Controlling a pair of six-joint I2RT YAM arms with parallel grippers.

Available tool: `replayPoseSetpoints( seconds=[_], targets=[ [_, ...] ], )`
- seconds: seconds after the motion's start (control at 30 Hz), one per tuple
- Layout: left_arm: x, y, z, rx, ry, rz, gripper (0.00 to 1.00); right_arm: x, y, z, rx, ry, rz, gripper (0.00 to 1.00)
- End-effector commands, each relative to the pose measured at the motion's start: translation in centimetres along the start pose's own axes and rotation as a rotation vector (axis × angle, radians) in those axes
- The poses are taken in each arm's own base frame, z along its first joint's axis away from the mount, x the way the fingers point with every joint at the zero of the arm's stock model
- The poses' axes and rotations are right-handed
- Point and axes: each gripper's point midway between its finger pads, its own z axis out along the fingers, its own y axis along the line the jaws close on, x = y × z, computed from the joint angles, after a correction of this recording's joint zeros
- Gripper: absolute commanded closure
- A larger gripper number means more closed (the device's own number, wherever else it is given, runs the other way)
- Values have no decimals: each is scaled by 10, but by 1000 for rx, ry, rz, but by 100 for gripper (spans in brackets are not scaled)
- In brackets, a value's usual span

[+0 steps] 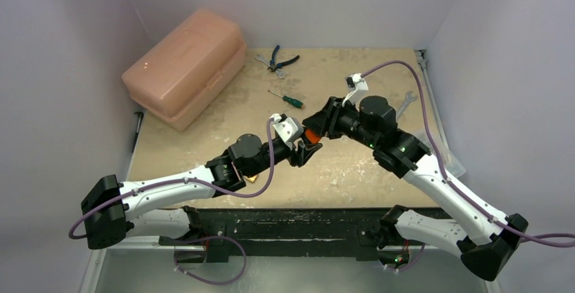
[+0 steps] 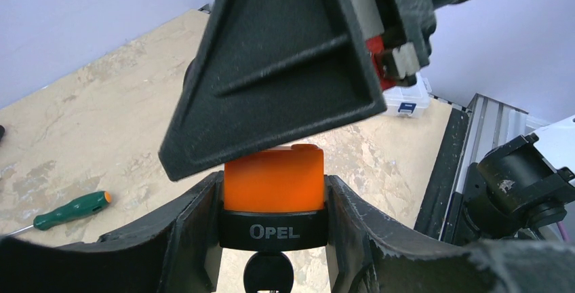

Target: Unlock with the key

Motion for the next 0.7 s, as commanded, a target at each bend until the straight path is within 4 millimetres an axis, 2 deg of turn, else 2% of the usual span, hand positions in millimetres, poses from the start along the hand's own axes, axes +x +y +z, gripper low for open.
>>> replayPoseSetpoints(
  seconds=[0.0,0.23,0.47,0.5,0.53,0.57,0.6,0.67],
  targets=[
    [-51,-4,-2,17,-166,-34,100,-4,12,-2,-63,-28,-9,61],
    [-51,-6,-3,28,-167,-43,100,2,10,4,-82,-16,-36,84],
    [-46,-7,-9,36,-145,-40,99,6,10,-1,-106,-24,-63,100],
    [-45,-6,-10,34,-137,-39,91,7,8,-2,-100,-23,-65,100],
    [-44,-5,-12,27,-126,-37,77,8,6,-2,-94,-22,-69,100],
    [-41,-3,-15,19,-110,-34,58,9,5,-2,-91,-22,-71,100],
    [-39,-1,-17,10,-96,-29,46,10,3,-3,-86,-22,-74,100],
    [-35,4,-24,-15,-64,-18,25,11,-2,-4,-68,-29,-76,100]
  ],
)
